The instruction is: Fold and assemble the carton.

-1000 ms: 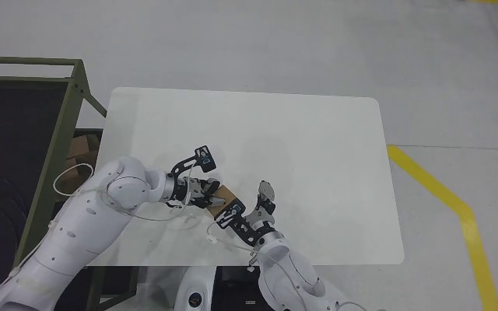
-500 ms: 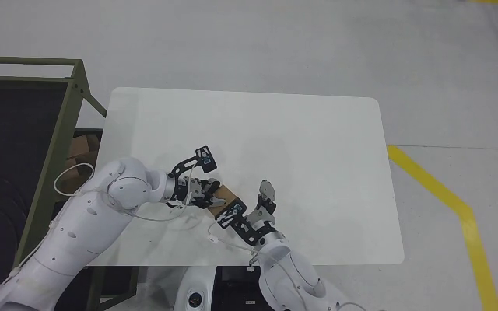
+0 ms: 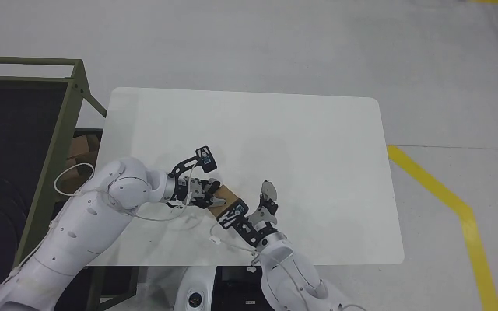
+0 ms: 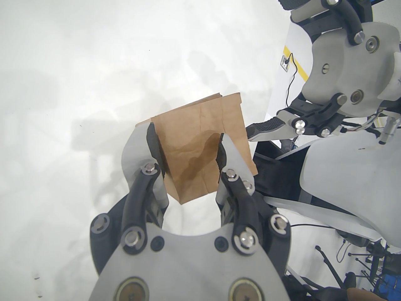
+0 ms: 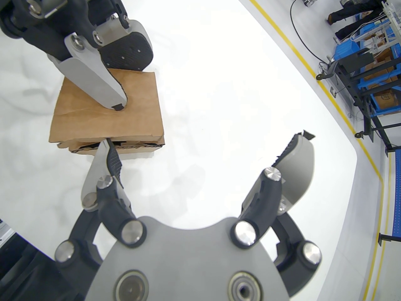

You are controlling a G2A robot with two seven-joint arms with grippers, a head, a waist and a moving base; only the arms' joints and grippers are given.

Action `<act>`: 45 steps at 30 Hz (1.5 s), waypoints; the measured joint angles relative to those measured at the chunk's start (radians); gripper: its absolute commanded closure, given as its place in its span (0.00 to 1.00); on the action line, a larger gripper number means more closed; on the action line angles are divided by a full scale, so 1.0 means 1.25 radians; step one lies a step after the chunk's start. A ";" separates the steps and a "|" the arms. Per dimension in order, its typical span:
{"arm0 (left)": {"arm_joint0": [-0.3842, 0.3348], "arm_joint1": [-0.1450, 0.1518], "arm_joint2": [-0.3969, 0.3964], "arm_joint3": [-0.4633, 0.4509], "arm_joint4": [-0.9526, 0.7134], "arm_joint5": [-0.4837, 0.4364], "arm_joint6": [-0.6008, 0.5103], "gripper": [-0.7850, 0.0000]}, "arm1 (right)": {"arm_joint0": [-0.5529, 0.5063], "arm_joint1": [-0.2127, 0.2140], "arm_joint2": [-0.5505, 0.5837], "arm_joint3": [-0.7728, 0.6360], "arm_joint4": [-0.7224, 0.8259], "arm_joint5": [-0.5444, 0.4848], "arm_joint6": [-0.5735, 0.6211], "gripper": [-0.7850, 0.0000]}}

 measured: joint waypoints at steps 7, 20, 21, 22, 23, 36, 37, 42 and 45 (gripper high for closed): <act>0.000 0.001 0.000 0.000 0.000 0.000 0.001 0.52 | -0.001 0.001 0.000 0.000 0.003 0.002 0.001 0.00; -0.003 0.000 0.006 0.003 0.001 0.002 -0.001 0.54 | 0.000 -0.003 0.001 0.008 0.005 0.001 0.009 0.00; -0.004 0.000 0.007 0.003 0.002 0.002 -0.001 0.54 | 0.000 -0.003 0.001 0.008 0.005 0.001 0.009 0.00; -0.004 0.000 0.008 0.004 0.003 0.002 -0.001 0.54 | 0.000 -0.003 0.001 0.009 0.006 0.001 0.009 0.00; -0.005 0.000 0.009 0.005 0.004 0.003 -0.001 0.54 | -0.001 -0.004 0.001 0.009 0.006 0.001 0.009 0.00; -0.013 -0.003 0.017 0.017 0.005 0.006 0.003 0.54 | -0.025 0.002 0.021 -0.012 0.017 0.012 -0.029 0.00; -0.014 -0.003 0.018 0.017 0.005 0.006 0.003 0.54 | -0.029 0.003 0.024 -0.016 0.022 0.014 -0.033 0.00; -0.016 -0.003 0.020 0.019 0.004 0.006 0.003 0.53 | -0.041 0.003 0.038 -0.030 0.050 0.031 -0.036 0.00; -0.017 -0.003 0.021 0.021 0.004 0.006 0.003 0.54 | -0.039 -0.003 0.041 -0.028 0.065 0.050 -0.037 0.00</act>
